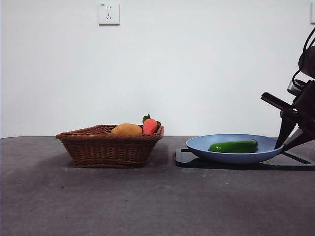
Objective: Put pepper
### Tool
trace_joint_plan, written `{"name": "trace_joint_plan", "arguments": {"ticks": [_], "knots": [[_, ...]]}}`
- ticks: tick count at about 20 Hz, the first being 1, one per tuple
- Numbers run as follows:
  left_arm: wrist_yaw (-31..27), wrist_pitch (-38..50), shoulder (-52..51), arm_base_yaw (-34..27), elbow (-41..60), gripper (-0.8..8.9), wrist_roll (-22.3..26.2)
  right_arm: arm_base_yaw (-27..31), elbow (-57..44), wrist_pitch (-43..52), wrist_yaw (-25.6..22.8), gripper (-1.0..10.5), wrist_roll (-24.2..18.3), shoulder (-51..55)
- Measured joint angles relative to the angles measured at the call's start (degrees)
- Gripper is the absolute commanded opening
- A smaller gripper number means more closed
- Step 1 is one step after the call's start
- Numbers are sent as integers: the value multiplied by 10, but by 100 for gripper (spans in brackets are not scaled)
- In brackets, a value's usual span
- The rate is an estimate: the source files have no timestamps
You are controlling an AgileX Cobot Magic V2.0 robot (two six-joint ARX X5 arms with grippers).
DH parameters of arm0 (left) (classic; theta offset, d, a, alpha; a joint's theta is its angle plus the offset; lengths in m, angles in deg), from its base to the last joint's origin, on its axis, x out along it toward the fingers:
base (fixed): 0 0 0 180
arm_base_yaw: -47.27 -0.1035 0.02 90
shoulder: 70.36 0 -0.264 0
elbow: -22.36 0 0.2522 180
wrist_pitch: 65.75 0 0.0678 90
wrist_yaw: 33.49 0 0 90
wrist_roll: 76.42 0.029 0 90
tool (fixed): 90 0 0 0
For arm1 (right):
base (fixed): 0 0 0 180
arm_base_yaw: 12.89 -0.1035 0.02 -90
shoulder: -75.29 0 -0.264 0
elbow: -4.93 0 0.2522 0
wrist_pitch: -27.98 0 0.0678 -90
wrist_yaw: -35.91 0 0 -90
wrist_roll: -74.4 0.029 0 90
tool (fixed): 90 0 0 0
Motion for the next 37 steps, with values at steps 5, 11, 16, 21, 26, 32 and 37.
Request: {"name": "trace_joint_plan", "arguments": {"ticks": [5, 11, 16, 21, 26, 32, 37], "knots": [[0, 0, 0, 0, 0, 246, -3, 0, 2, -15, 0, 129, -10, 0], [0, -16, 0, 0, 0, 246, -3, 0, 2, -24, 0, 159, -12, 1], [-9, -35, 0, 0, 0, 246, -3, 7, 2, -75, 0, 158, -31, 93], [-54, -51, 0, 0, 0, 245, 10, 2, 2, -200, 0, 157, -100, 252], [-69, -70, 0, -1, 0, 245, 23, -42, 2, -370, 2, 155, -181, 423], [-69, -96, 0, -1, 0, 239, 23, -99, 2, -485, 2, 152, -211, 568], [-68, -97, 0, -1, 0, 7, 25, -105, 2, -520, 2, 6, -240, 608]]}}
